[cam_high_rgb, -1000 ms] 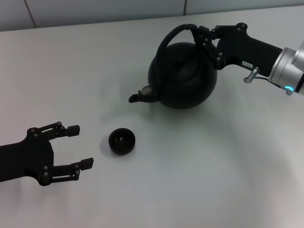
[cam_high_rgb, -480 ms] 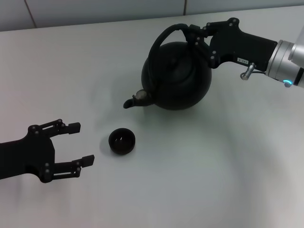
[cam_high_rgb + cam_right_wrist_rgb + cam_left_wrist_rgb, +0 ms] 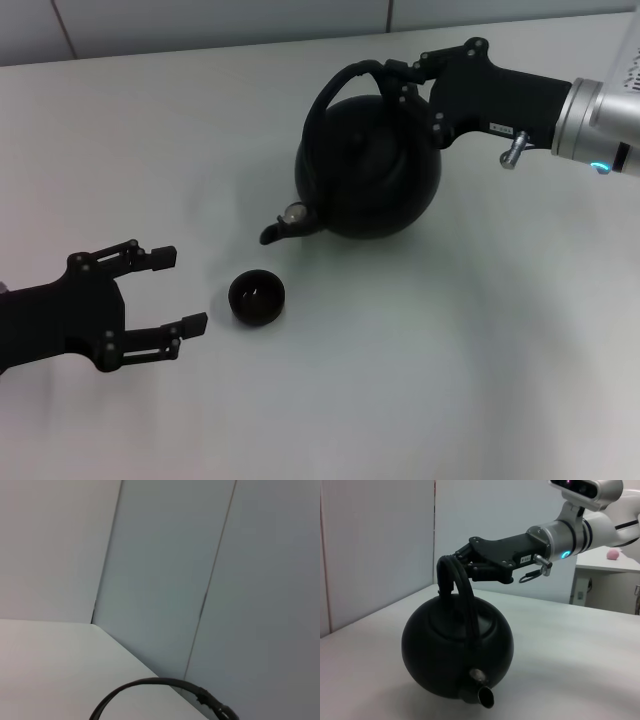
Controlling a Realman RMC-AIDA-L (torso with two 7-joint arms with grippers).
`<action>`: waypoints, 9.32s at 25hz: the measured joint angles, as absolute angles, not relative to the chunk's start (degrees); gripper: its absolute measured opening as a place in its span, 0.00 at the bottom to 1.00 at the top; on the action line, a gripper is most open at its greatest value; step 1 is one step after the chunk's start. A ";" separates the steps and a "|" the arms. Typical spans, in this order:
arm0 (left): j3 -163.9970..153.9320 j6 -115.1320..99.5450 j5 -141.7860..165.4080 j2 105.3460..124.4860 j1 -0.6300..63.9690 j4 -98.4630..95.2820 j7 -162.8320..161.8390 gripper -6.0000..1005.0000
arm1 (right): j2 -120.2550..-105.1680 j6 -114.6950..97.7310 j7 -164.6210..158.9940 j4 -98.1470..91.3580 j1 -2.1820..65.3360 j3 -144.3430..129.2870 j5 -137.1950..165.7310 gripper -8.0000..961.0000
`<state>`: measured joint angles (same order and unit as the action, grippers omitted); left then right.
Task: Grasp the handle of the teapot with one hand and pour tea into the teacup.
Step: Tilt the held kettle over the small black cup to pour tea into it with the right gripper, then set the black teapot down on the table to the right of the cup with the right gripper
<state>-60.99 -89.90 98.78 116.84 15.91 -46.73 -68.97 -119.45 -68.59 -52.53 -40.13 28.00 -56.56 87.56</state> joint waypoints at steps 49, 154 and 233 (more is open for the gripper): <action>-59.59 -86.38 98.88 116.80 17.83 -46.23 -69.87 0.84 | -119.57 -64.84 -55.20 -53.20 27.47 -67.15 93.14 0.10; -59.59 -82.26 98.96 117.28 18.19 -45.28 -69.08 0.84 | -119.80 -60.29 -55.00 -65.43 22.96 -75.90 98.81 0.09; -60.29 -81.92 99.06 117.95 18.81 -44.03 -68.29 0.84 | -119.09 -56.36 -58.04 -28.83 22.11 -65.45 59.40 0.09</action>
<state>-60.29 -81.91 99.06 117.95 18.81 -44.03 -68.29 -119.09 -56.36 -58.04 -28.82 22.11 -65.45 59.40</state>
